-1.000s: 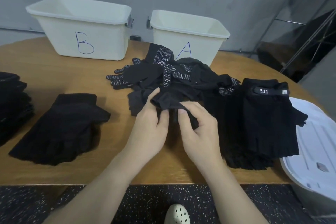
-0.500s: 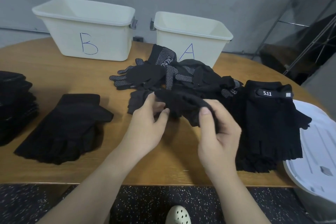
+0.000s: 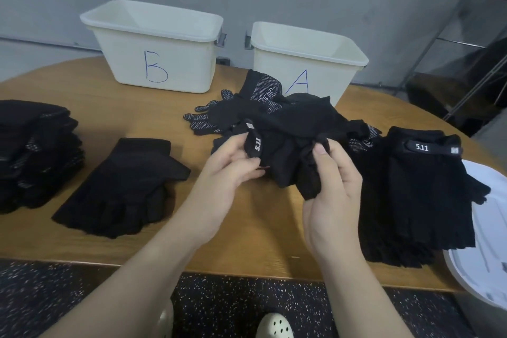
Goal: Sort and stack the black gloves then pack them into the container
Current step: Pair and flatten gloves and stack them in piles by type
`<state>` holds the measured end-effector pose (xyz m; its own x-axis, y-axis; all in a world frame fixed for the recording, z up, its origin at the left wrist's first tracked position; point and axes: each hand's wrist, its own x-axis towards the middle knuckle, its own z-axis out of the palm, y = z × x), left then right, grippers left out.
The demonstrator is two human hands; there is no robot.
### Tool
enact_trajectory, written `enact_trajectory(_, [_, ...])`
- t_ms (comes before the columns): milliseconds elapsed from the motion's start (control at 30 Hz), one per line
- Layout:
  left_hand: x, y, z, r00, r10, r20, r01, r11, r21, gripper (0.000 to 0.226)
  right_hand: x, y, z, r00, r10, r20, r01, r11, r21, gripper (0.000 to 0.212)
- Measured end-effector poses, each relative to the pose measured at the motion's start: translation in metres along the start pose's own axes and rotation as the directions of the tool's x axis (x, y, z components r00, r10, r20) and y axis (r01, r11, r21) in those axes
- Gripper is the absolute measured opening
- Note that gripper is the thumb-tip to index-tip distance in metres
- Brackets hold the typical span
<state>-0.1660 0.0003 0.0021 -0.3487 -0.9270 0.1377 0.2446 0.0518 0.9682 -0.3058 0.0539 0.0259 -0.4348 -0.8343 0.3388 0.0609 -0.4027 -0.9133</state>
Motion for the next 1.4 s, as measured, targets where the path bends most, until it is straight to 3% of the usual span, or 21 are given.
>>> enact_trajectory(167, [-0.003, 0.008, -0.018, 0.996, -0.028, -0.089, 0.018, 0.994, -0.108, 0.04, 0.001, 0.006, 0.01, 0.998, 0.044, 0.034, -0.043, 0.999, -0.015, 0.022])
enact_trajectory(333, [-0.01, 0.017, -0.035, 0.976, -0.02, -0.217, -0.025, 0.979, -0.203, 0.028, 0.001, -0.001, 0.021, 0.943, 0.322, 0.086, -0.334, 0.915, 0.225, 0.028])
enact_trajectory(400, [-0.015, 0.024, -0.042, 0.97, -0.012, -0.241, -0.045, 0.972, -0.231, 0.031, 0.002, -0.004, 0.023, 0.89, 0.404, 0.209, -0.451, 0.848, 0.278, 0.065])
enact_trajectory(433, [-0.018, 0.028, -0.047, 0.968, -0.004, -0.251, -0.058, 0.969, -0.239, 0.035, 0.003, -0.005, 0.024, 0.858, 0.419, 0.296, -0.497, 0.821, 0.28, 0.073])
enact_trajectory(533, [-0.025, 0.035, -0.061, 0.956, -0.015, -0.292, -0.046, 0.978, -0.202, 0.031, 0.003, -0.004, 0.029, 0.721, 0.459, 0.519, -0.611, 0.775, 0.164, 0.078])
enact_trajectory(600, [-0.03, 0.036, -0.068, 0.953, -0.014, -0.302, -0.009, 0.997, -0.074, 0.023, -0.002, 0.0, 0.035, 0.648, 0.459, 0.608, -0.593, 0.805, 0.024, 0.084])
enact_trajectory(667, [-0.035, 0.037, -0.071, 0.955, 0.029, -0.295, -0.008, 0.997, 0.071, 0.017, -0.008, 0.005, 0.044, 0.617, 0.473, 0.628, -0.573, 0.818, -0.053, 0.068])
enact_trajectory(767, [-0.044, 0.038, -0.072, 0.963, 0.052, -0.266, -0.006, 0.986, 0.169, 0.013, -0.012, 0.012, 0.055, 0.649, 0.495, 0.578, -0.512, 0.846, -0.149, 0.028])
enact_trajectory(833, [-0.05, 0.041, -0.075, 0.967, 0.03, -0.254, 0.018, 0.983, 0.184, 0.014, -0.012, 0.015, 0.062, 0.683, 0.495, 0.537, -0.494, 0.855, -0.158, 0.021])
enact_trajectory(1000, [-0.065, 0.045, -0.089, 0.964, -0.031, -0.265, 0.128, 0.925, 0.357, 0.01, -0.004, 0.024, 0.079, 0.787, 0.49, 0.375, -0.491, 0.865, -0.101, 0.026])
enact_trajectory(1100, [-0.071, 0.042, -0.105, 0.942, 0.104, -0.319, 0.099, 0.823, 0.559, 0.009, 0.0, 0.032, 0.089, 0.861, 0.418, 0.29, -0.375, 0.906, -0.195, 0.028])
enact_trajectory(1233, [-0.077, 0.044, -0.131, 0.889, 0.221, -0.4, 0.093, 0.77, 0.632, 0.01, 0.0, 0.047, 0.107, 0.92, 0.229, 0.318, -0.129, 0.944, -0.305, 0.03])
enact_trajectory(1400, [-0.077, 0.044, -0.152, 0.803, 0.336, -0.492, 0.18, 0.65, 0.739, 0.012, -0.002, 0.065, 0.133, 0.971, 0.146, 0.19, -0.057, 0.911, -0.408, 0.04])
